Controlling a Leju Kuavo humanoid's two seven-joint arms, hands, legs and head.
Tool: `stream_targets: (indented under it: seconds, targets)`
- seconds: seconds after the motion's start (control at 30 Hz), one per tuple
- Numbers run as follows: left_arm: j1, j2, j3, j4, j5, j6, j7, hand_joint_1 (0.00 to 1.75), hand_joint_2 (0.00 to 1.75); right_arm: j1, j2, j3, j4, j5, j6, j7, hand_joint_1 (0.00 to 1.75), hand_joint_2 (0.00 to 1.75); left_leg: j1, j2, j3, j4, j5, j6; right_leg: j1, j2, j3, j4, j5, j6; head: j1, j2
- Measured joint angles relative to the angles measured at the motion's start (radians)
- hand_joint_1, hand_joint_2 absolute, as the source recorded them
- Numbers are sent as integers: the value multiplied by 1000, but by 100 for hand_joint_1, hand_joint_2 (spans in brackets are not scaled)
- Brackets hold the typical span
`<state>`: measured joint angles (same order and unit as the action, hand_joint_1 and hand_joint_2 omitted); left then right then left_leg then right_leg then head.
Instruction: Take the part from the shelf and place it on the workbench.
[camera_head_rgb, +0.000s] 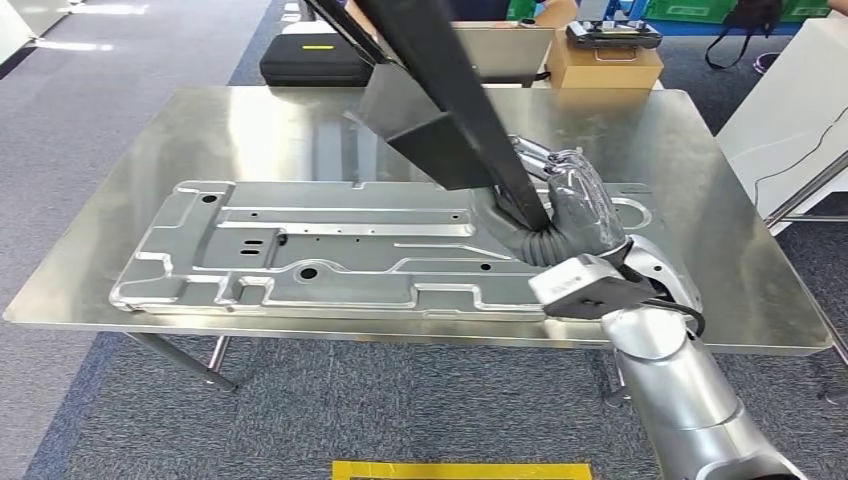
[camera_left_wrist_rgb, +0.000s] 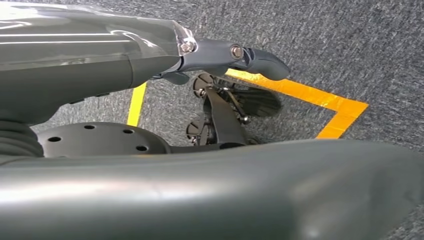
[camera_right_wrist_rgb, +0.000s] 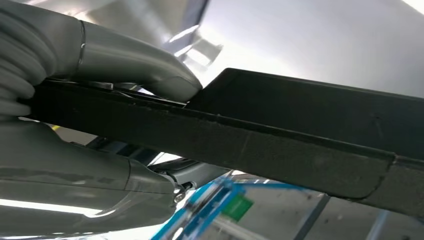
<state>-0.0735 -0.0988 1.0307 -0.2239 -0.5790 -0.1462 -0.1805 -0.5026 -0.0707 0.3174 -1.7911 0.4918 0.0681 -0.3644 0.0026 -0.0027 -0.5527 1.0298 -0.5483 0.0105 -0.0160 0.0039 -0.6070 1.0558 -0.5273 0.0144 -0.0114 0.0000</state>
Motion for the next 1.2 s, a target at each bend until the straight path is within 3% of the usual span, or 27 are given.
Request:
stream_targets:
  seconds: [0.27, 0.43, 0.53, 0.8, 1.2]
  targets:
    - [-2, -7, 0, 0, -16, 2, 2, 0, 0, -37, 8, 86, 80, 361, -120, 84, 175, 175, -3, 0, -1, 0, 0, -5, -2, -1, 1, 0, 0, 0, 0, 0]
    - [-5, -10, -2, 0, -39, 2, 2, 0, 0, -75, 12, 214, 167, 696, -177, 173, 175, 175, -5, 0, -1, 1, 0, -5, -4, -1, 1, 0, 0, 0, 0, 0]
    - [-7, -12, -6, 0, -52, -1, 1, 0, 0, -107, 14, 293, 240, 803, -193, 217, 175, 175, -5, 0, -1, 1, 0, -5, -4, -2, 1, 0, 0, 0, 0, 0]
    - [-8, -13, -15, 0, -86, -10, -14, 0, 0, -197, 14, 417, 474, 934, -211, 286, 175, 175, -4, 0, 0, 1, 0, -5, -4, -1, 1, 0, 0, 0, 0, 0]
    - [-8, -13, -17, 0, -118, -22, -30, 0, 0, -343, 50, 431, 851, 961, -169, 363, 175, 175, -4, 0, 0, 1, 0, -5, -4, -1, 1, 0, 0, 0, 0, 0]
